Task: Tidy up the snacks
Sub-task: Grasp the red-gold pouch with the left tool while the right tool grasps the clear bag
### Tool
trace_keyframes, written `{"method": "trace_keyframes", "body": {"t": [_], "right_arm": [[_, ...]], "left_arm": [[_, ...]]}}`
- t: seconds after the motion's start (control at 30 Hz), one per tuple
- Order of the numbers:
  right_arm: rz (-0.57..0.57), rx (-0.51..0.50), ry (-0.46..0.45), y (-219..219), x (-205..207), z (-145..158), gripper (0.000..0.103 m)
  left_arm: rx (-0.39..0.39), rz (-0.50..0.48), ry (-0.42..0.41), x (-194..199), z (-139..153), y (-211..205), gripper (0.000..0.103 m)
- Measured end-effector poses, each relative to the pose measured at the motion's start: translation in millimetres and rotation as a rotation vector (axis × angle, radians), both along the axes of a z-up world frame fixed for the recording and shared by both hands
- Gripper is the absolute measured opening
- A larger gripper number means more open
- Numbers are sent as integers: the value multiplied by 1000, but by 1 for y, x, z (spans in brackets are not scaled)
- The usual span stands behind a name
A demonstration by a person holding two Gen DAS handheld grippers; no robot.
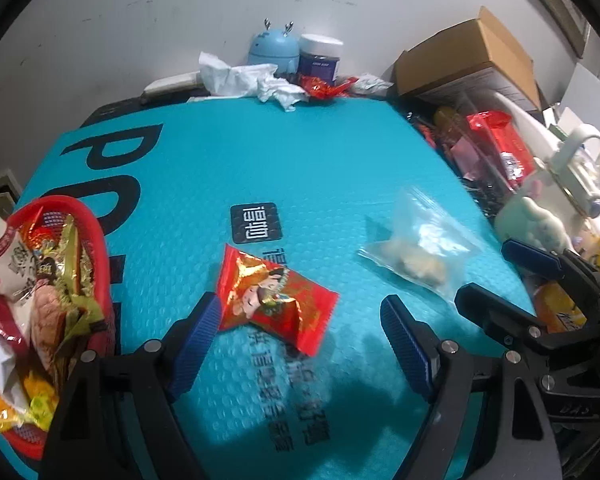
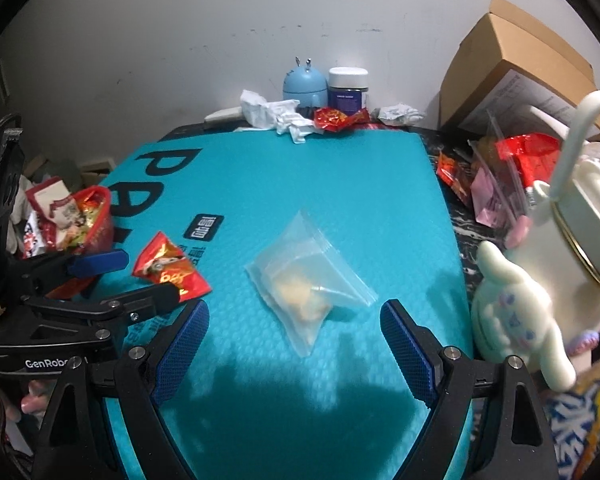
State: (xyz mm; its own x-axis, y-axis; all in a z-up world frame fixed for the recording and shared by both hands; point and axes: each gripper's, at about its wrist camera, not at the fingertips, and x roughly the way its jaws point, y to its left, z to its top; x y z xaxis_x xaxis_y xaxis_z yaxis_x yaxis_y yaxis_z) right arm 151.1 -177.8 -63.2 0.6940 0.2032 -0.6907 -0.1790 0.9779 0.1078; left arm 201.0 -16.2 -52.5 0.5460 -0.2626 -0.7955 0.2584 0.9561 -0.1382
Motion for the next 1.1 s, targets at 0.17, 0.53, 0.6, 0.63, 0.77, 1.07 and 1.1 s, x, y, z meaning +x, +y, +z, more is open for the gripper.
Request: {"method": "trace_keyframes", "body": {"t": [0.17,0.53,0.6,0.63,0.77,1.07,1.1], "right_arm": [[4,2,-12,0,17,-7,88],[18,20,35,-5,45,-24,86],[30,22,42,-3,45,-26,79],[31,22,37,-3,43,-26,75],[36,26,52,-2,42,-27,51],[40,32,72,2,18,-25,41],[39,36,76,1,14,-25,41]], "left_arm": [[-1,2,19,11,-9,1,81],[13,12,49,21,-25,-1,81],[25,7,33,20,-25,-2,78],[36,5,22,18,-25,-3,73],[33,2,20,17,-24,0,64],[22,-22,50,-5,-22,-1,55],[21,-24,53,-9,-22,-1,55]]}}
